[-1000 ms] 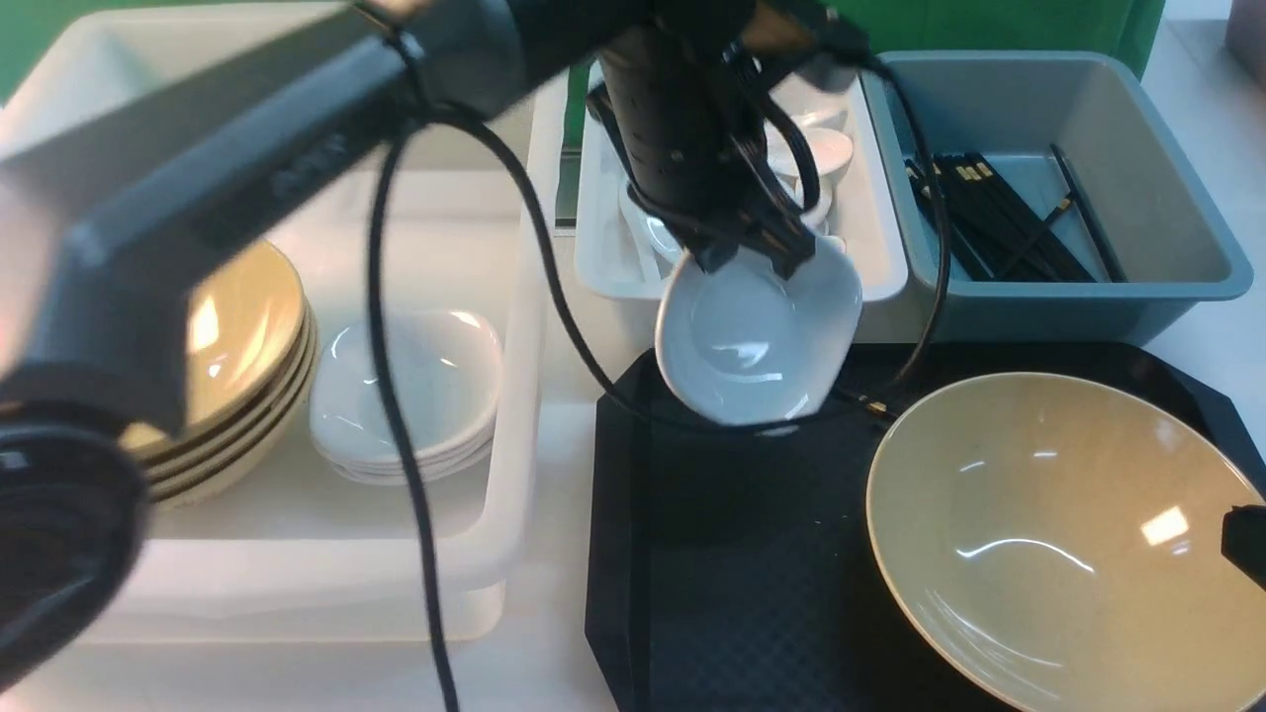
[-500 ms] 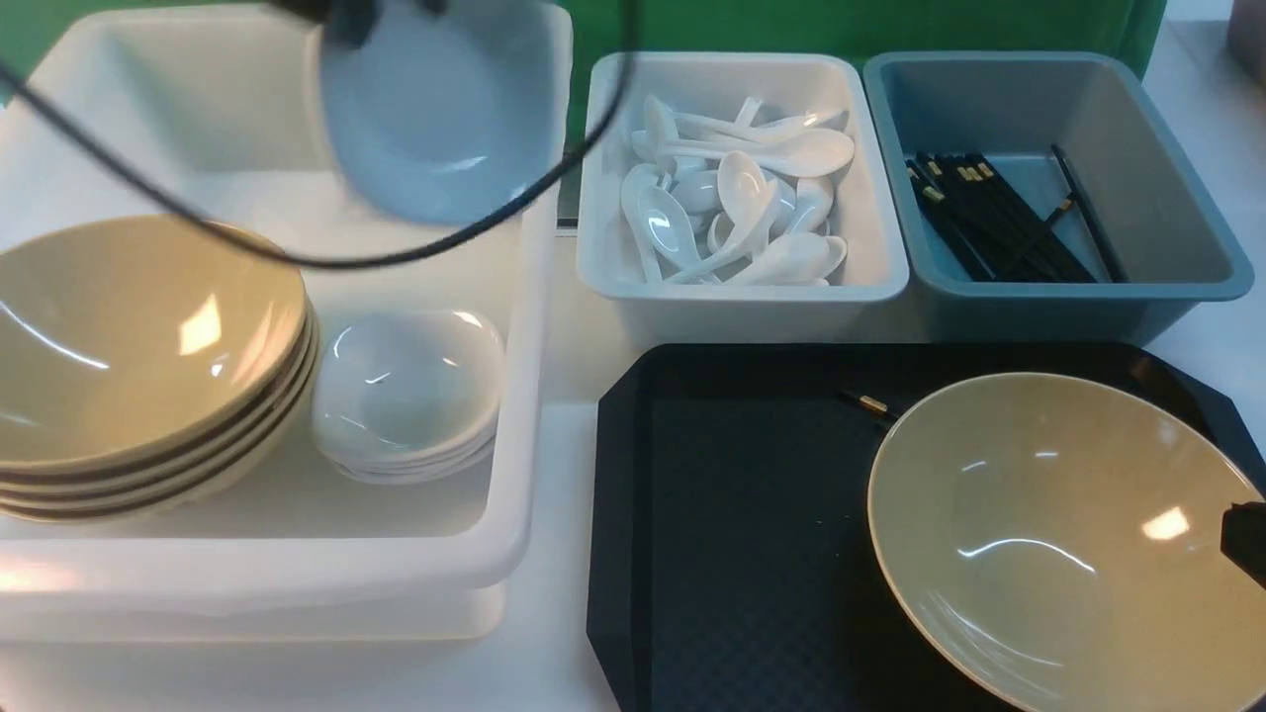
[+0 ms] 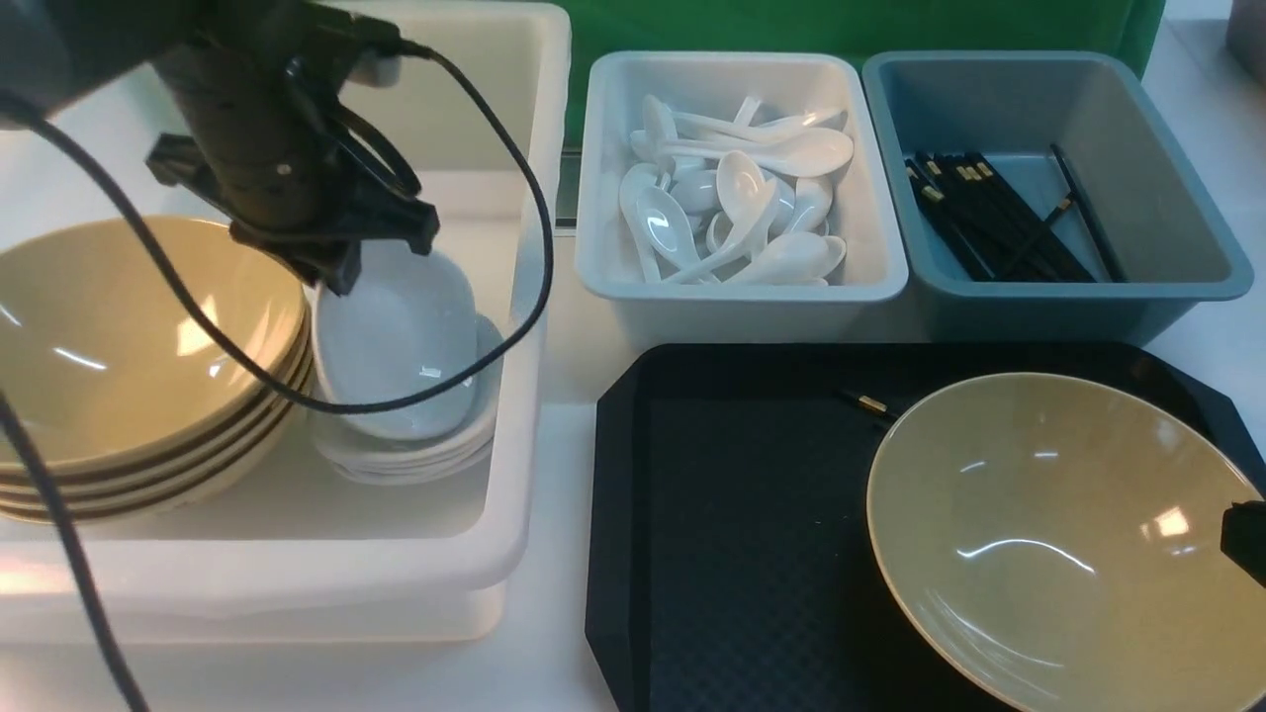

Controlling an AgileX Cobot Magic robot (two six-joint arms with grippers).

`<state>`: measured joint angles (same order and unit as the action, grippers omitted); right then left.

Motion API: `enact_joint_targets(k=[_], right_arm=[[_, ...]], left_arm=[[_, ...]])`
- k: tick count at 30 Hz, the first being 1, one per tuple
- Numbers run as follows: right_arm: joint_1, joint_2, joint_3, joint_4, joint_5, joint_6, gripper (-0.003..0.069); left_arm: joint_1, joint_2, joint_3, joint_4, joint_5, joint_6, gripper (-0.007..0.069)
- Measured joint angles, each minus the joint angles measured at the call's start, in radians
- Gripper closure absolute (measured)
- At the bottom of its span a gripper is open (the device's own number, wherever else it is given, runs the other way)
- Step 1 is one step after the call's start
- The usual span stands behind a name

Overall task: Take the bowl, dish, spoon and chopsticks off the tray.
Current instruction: Use the left arm to put the plate into the large storage box on the left

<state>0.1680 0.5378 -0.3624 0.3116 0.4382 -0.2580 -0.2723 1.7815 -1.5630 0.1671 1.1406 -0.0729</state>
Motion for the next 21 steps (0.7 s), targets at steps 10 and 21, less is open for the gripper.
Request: enact_joint_targets(k=[10, 21], right_arm=[[0.000, 0.000, 0.008, 0.000, -0.013, 0.000, 0.0579], [0.000, 0.000, 0.044, 0.000, -0.063, 0.000, 0.0561]], left_arm=[[0.000, -0.017, 0.000, -0.003, -0.022, 0.016, 0.0264], [0.000, -0.116, -0.001, 0.022, -0.156, 0.030, 0.0553]])
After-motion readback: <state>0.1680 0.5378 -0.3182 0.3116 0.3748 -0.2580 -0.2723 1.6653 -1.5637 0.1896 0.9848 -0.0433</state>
